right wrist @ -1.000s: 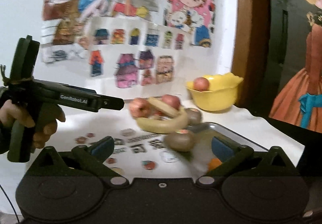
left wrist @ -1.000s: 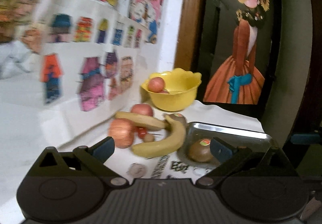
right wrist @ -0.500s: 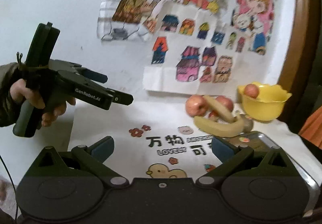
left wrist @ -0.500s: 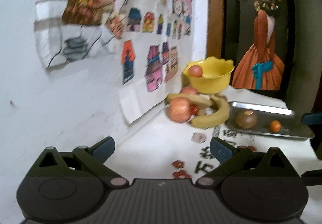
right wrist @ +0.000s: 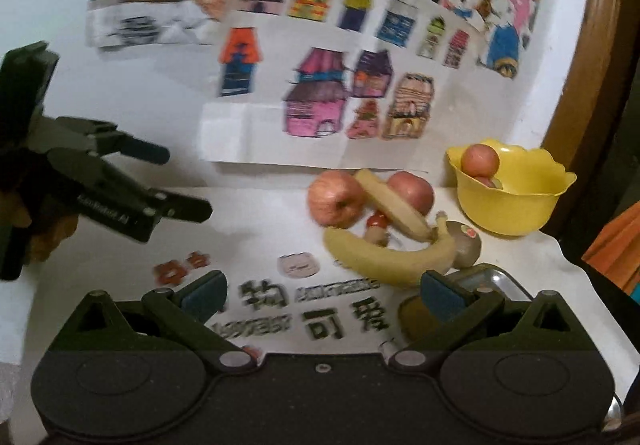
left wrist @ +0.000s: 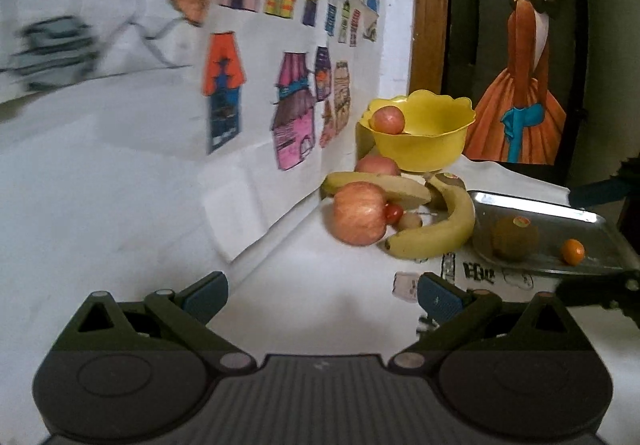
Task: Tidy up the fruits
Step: 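Move both tools back toward the fruit pile, then grasp the red apple with the left gripper while the right gripper grasps the banana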
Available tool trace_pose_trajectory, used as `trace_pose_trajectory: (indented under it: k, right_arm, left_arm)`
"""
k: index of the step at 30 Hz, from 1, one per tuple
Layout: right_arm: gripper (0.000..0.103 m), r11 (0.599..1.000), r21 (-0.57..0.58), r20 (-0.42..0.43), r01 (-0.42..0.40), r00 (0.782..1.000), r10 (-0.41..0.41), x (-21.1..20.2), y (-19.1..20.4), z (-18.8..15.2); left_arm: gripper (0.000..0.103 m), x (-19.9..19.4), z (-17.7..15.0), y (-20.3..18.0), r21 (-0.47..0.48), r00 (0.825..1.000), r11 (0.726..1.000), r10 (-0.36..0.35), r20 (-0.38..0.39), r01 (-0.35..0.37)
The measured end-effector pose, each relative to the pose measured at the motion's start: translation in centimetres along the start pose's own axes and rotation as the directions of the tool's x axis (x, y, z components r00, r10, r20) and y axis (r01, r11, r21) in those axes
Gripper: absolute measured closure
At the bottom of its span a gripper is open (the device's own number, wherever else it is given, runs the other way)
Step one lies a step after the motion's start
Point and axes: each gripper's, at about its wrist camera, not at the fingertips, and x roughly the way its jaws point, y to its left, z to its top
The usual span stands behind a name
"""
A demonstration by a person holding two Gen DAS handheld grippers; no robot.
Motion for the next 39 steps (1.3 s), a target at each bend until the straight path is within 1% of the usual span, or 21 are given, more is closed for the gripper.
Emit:
trace_pose_trajectory:
  k: [5, 8, 11, 15, 19, 23, 29, 30, 32, 34, 35, 39]
  right_arm:
    - [0.001, 0.998, 0.043, -0.021, 0.044, 0.999, -0.043, 3.5, -3.8, 1.0]
    - [0.001, 0.992, 0.116, -0.057, 0.05, 0.997, -0.044, 5.8, -6.5, 1.6]
    - [0.003, 0.987, 0.151, -0.077, 0.06, 0.996, -0.049, 7.6, -8.2, 2.0]
    - [0.011, 0.984, 0.171, -0.104, 0.053, 0.994, -0.035, 9.9, -9.4, 2.5]
    - [0.023, 0.981, 0.174, -0.12, 0.088, 0.991, -0.068, 11.6, -9.8, 2.6]
    - [0.029, 0.979, 0.173, -0.143, 0.109, 0.986, -0.085, 12.9, -9.8, 2.7]
    - [0.039, 0.974, 0.189, -0.175, 0.125, 0.98, -0.092, 14.1, -10.5, 2.2]
    - [0.043, 0.973, 0.195, -0.179, 0.126, 0.98, -0.091, 14.2, -10.7, 2.1]
    - [0.046, 0.971, 0.21, -0.18, 0.115, 0.981, -0.078, 14.5, -11.0, 2.0]
    - [0.053, 0.969, 0.223, -0.175, 0.104, 0.982, -0.065, 14.8, -11.2, 2.1]
    - [0.055, 0.969, 0.224, -0.175, 0.101, 0.983, -0.062, 14.9, -11.3, 2.1]
    - [0.055, 0.969, 0.221, -0.172, 0.108, 0.983, -0.07, 15.2, -11.4, 2.3]
  left_arm:
    - [0.0, 3.5, 0.9, -0.6, 0.024, 1.0, 1.0, -0.017, -0.019, 0.018]
    - [0.0, 5.6, 1.3, -0.8, 0.023, 0.999, 0.999, -0.031, -0.031, 0.032]
    - [0.0, 7.6, 1.7, -1.0, 0.016, 0.998, 0.999, -0.033, -0.048, 0.034]
    - [0.0, 10.0, 2.1, -1.4, 0.005, 0.998, 1.0, -0.029, -0.05, 0.029]
    - [0.001, 11.5, 2.4, -1.8, 0.001, 0.999, 1.0, -0.02, -0.035, 0.02]
    - [0.005, 12.4, 3.0, -2.1, 0.002, 0.999, 1.0, -0.022, -0.025, 0.022]
    - [0.017, 13.7, 3.6, -2.6, 0.015, 0.999, 1.0, -0.019, -0.036, 0.02]
    - [0.021, 13.9, 3.7, -2.6, 0.013, 0.999, 1.0, -0.022, -0.039, 0.022]
    - [0.026, 14.1, 3.8, -2.6, 0.001, 0.999, 1.0, -0.029, -0.046, 0.029]
    - [0.035, 14.5, 4.0, -2.6, -0.006, 0.998, 1.0, -0.028, -0.051, 0.028]
    - [0.037, 14.6, 4.1, -2.6, -0.007, 0.998, 1.0, -0.023, -0.055, 0.023]
    - [0.045, 14.9, 4.2, -2.6, -0.029, 0.997, 0.999, -0.044, -0.062, 0.043]
